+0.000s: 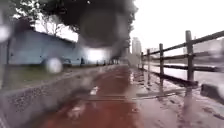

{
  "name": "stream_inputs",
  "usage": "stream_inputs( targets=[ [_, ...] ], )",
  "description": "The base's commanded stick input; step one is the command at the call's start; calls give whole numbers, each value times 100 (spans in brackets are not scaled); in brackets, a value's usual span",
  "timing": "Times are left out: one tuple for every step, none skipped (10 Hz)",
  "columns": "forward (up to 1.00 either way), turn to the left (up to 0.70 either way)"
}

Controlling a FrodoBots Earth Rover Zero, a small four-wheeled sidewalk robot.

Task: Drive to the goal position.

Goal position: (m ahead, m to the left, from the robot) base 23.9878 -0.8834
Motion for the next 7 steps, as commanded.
stream_inputs(
  targets=[
    [100, 1],
    [100, 1],
    [100, 1],
    [100, 1],
    [100, 1],
    [100, 1],
    [100, 1]
  ],
)
